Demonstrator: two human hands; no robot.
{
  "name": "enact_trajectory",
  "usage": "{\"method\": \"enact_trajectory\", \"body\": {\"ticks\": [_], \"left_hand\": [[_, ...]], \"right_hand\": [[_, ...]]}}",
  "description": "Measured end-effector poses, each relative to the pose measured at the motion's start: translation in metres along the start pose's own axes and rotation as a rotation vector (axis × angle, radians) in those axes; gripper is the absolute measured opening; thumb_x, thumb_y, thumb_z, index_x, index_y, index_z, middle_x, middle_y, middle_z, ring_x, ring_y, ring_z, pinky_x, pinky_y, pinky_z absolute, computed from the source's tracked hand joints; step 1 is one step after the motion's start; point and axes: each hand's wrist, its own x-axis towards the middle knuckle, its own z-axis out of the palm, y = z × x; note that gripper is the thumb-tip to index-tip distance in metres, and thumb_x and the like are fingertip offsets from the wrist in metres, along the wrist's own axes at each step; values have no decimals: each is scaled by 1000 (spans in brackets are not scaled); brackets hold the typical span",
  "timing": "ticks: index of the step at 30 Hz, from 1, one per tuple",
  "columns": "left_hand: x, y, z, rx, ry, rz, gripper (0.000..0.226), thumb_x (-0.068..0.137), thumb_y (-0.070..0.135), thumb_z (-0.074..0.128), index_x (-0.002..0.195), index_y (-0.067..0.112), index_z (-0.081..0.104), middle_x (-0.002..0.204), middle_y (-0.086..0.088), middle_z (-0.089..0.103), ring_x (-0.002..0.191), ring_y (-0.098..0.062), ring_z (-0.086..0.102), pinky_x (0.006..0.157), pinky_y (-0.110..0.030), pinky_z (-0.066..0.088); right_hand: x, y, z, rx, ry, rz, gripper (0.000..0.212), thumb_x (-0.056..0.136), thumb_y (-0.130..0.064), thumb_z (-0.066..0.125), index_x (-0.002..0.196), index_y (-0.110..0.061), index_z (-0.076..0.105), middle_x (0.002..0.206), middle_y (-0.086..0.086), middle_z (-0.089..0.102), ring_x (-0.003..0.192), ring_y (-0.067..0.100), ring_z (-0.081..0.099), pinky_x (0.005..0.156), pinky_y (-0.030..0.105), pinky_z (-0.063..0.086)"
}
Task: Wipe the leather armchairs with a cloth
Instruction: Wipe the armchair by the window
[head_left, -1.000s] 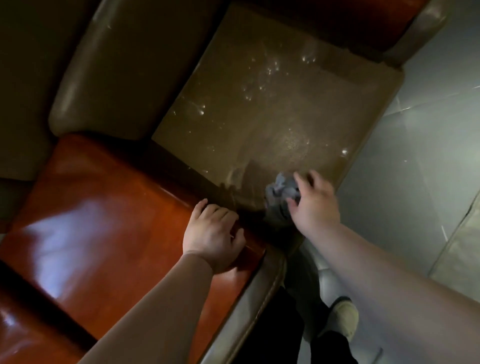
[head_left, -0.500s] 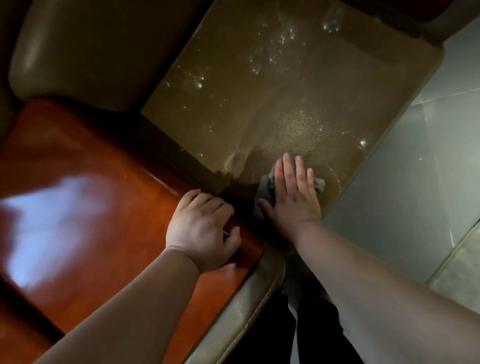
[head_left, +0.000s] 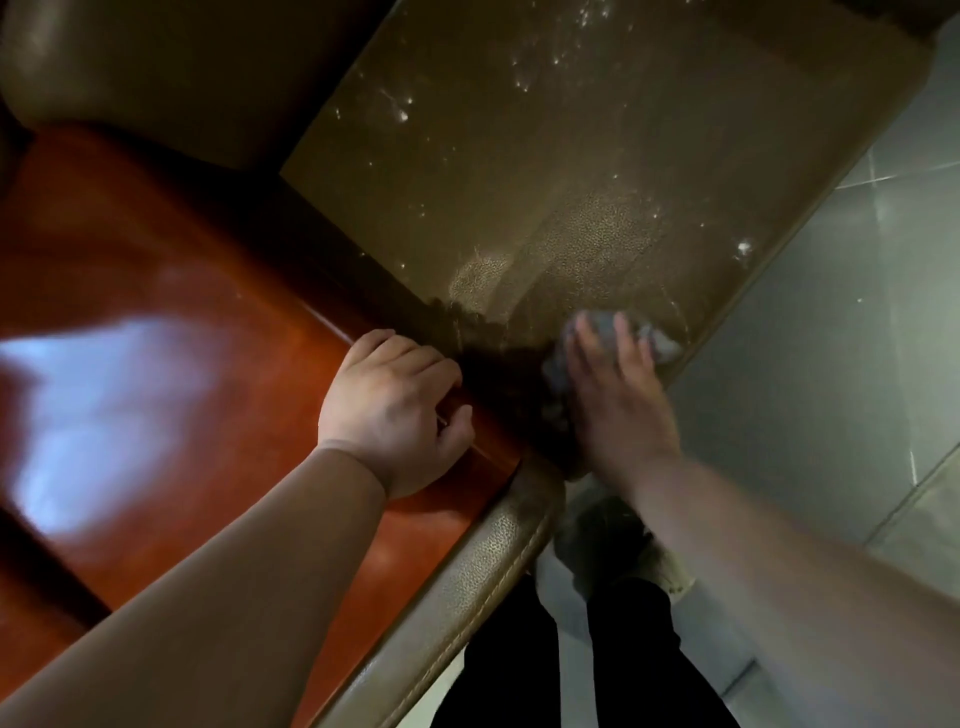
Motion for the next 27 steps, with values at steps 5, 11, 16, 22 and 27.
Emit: {"method": "enact_trajectory", "body": {"ticks": [5,11,16,22,27], "left_hand": [[-4,-2,5,-2,19,-2,38,87,48,55,98,19,76,100,2,74,101,-27,65,112,-44,38],[-2,-1,4,-7,30,9,35,88,47,55,97,20,75,98,3,73,100,-26,64,111,-42,37],[-2,-2,3,-18,22,-6,35,91,47,53,99,22,76,100,5,73,102,-25,64,112,-42,37],[-4,-5,8,-20,29,16,34,91,48,54,96,22,76,98,5,73,99,-25,64,108,-40,37],[-2,-2,1,-17,-9,22,35,93,48,52,96,22,76,98,6,73,98,-23,64,107,-41,40]], "right_hand": [[-17,20,7,-31,-24,-202,76,102,-35,53,164,-15,15,174,4,6,159,41,-2,129,53,1],[45,30,-24,128,62,276,85,91,-28,61,164,-8,21,174,7,8,155,52,-7,126,60,-5],[-35,-15,4,112,6,-91,80,92,-40,63,161,-11,34,171,9,21,155,50,6,125,61,6],[36,46,-5,41,77,105,82,94,-35,59,164,-11,24,174,6,10,156,49,-3,125,62,2],[5,2,-2,7,-60,108,94,89,-42,65,165,-16,16,174,10,4,153,57,-7,124,66,5]]}}
